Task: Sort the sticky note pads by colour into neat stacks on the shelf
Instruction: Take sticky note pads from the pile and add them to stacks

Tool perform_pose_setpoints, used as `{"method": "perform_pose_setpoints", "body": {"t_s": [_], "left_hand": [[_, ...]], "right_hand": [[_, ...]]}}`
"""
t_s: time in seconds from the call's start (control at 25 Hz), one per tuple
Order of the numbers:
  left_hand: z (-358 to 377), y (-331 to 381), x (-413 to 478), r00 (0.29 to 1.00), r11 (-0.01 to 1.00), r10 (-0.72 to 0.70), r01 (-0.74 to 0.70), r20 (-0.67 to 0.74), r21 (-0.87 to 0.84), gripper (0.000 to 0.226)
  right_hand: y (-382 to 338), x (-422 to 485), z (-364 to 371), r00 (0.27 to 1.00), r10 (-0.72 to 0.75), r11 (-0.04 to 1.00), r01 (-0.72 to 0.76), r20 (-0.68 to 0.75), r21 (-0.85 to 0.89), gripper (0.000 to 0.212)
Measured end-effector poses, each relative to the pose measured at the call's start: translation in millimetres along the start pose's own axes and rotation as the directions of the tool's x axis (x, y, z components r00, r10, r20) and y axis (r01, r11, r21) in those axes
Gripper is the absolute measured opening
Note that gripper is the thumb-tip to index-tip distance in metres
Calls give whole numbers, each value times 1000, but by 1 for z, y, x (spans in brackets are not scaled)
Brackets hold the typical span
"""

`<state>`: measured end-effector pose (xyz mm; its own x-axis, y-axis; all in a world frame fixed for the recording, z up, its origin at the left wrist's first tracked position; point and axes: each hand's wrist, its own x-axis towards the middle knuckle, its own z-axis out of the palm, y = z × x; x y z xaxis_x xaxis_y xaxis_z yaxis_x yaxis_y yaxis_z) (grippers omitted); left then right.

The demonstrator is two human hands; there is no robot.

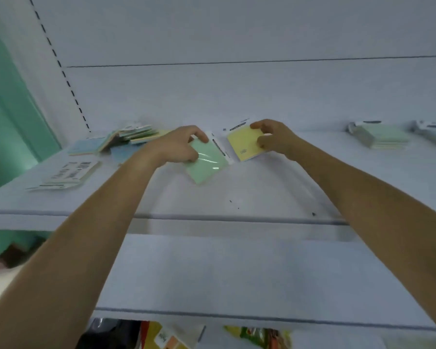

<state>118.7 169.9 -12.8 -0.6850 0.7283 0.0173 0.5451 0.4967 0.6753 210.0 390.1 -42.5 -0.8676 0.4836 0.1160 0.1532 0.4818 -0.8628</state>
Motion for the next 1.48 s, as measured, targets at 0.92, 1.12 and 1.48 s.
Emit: {"method": "perform_pose_setpoints", "body": {"t_s": [0.92,1.12,1.48], "left_hand": [[286,272,71,959,802,21,-185,-283,-568,52],[329,328,94,954,801,26,-198,-298,-564,50],[379,376,162,947,795,67,-240,-313,-557,51]], "right_hand": [[184,-177,-346,834,66,997,-31,-548,73,51],[219,-176,-402,830,106,993,-64,-547,95,52],[252,-152,-495,690,200,979,-114,-696,168,49]]}}
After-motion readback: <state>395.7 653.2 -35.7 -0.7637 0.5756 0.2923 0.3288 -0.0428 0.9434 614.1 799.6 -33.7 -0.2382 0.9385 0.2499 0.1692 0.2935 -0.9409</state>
